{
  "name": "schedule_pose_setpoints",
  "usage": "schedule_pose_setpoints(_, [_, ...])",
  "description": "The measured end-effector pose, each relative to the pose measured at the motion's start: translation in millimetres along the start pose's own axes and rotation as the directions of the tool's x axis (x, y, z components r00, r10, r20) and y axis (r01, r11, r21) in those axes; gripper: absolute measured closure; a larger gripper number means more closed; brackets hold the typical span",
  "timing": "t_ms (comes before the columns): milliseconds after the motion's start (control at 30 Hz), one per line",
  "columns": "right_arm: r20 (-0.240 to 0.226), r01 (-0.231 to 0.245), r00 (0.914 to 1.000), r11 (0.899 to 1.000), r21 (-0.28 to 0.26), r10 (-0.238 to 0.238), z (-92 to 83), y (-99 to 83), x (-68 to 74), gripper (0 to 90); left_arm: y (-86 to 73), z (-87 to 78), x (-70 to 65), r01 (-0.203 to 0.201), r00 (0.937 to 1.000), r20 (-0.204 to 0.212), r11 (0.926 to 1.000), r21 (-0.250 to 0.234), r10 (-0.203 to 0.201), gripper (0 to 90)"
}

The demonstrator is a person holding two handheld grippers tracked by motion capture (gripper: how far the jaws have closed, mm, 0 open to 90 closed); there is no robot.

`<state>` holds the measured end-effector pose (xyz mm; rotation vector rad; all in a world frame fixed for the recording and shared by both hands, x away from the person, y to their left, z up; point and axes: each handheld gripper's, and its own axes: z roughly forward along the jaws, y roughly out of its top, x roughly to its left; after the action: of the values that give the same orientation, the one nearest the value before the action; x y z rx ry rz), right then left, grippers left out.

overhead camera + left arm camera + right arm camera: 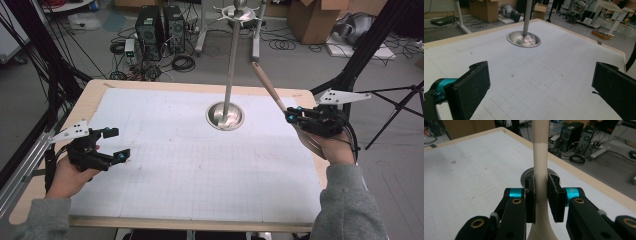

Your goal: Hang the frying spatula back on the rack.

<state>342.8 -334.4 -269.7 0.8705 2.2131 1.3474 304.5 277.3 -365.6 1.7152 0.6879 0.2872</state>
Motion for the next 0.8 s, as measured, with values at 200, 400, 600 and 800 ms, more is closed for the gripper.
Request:
schedule_pose_setpoints(200, [-0.004,-0.006,1.0,1.0,-0.03,0.006,-1.7,4.1,-10.1,77.9,-1.8,-0.9,0.4,-0.007,0.9999,-0.01,0.9999,0.01,0.007,2.2])
schedule_pose_setpoints(400, [0.003,-0.002,1.0,0.999,-0.047,0.003,-3.2,7.0,-13.8,77.9,-0.3,-8.3,-1.3,-0.003,0.9998,-0.022,0.9999,-0.013,0.003,2.2])
schedule_pose_setpoints(600, [0.015,-0.006,0.9999,0.998,-0.062,0.007,-7.0,15.8,-16.0,77.9,-0.2,-14.8,0.0,0.002,0.9994,-0.034,0.9998,-0.022,-0.003,2.1])
schedule_pose_setpoints(800, [0.025,-0.003,0.9997,0.998,-0.07,0.005,-8.3,32.2,-18.1,77.9,0.6,-20.7,-0.3,0.003,0.9992,-0.04,0.9995,-0.032,-0.004,2.2])
